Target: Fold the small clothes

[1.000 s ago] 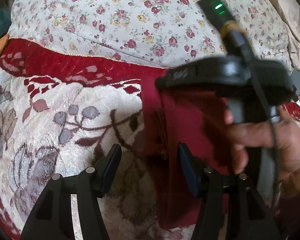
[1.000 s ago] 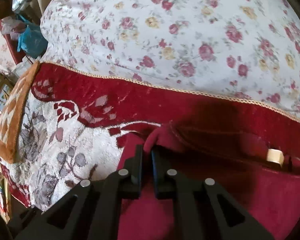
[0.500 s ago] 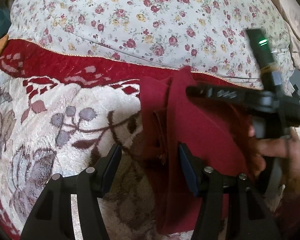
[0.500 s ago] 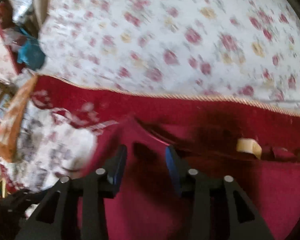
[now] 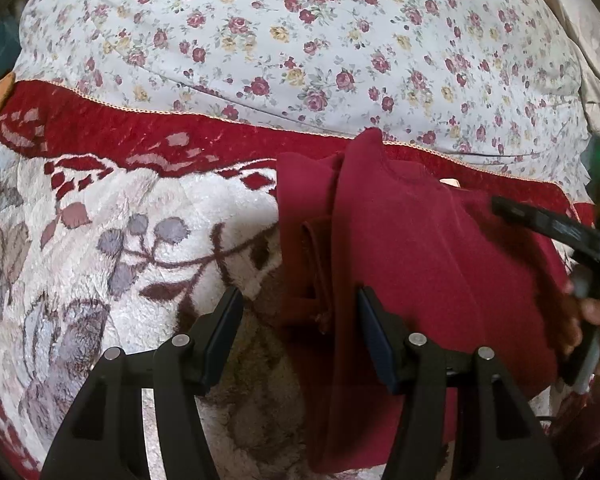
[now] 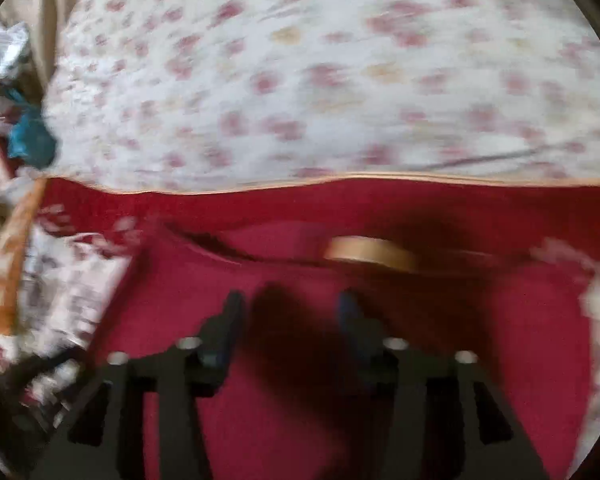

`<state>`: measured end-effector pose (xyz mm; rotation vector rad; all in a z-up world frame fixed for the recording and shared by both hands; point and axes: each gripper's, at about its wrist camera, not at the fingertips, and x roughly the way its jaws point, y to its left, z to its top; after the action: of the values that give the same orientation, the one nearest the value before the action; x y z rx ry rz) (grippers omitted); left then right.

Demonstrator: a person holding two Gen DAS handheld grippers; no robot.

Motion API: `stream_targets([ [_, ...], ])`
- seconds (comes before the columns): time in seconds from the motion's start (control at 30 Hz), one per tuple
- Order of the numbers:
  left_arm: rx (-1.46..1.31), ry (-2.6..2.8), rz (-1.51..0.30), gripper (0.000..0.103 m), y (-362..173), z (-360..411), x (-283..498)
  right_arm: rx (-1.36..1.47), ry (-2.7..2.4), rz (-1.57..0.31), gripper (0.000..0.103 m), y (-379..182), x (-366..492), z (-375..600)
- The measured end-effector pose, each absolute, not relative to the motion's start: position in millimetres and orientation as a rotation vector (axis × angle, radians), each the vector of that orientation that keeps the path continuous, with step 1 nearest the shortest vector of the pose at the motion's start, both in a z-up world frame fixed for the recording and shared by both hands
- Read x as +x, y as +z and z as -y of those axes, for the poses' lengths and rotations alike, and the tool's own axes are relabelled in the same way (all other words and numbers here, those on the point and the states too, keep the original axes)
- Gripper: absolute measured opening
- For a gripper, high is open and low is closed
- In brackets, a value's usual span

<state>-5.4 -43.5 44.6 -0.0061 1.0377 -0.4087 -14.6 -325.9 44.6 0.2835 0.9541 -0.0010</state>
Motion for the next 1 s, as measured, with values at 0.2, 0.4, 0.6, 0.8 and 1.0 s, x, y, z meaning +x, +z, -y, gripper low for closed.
stream_targets([
  [0.2, -0.013, -0.392, -1.029, 0.037, 45.6, 44.6, -4.5, 0.26, -0.238, -0.92, 0.05, 54.2, -78.5, 420.1],
  [0.4, -0.014, -0.382, -1.022, 0.037, 43.6, 46.4, -1.7, 0.313, -0.348, -0.977, 0.036, 28.6, -102.2, 467.9],
  [0.6, -0.006, -0.383, -1.017, 0.037, 42.8, 46.8, -2.0, 0.305, -0.285, -0.934, 0.04, 60.0, -120.1, 444.5],
  [0.8, -0.002, -0.384, -1.015, 0.037, 43.0, 46.6, -2.2, 0.259, -0.188, -0.991, 0.051, 53.9, -128.3, 401.8],
  [1.0, -0.016, -0.389, -1.019, 0.037, 44.3, 40.9, -4.9, 0.149, -0.211, -1.048, 0.055, 57.8, -111.7, 372.9],
])
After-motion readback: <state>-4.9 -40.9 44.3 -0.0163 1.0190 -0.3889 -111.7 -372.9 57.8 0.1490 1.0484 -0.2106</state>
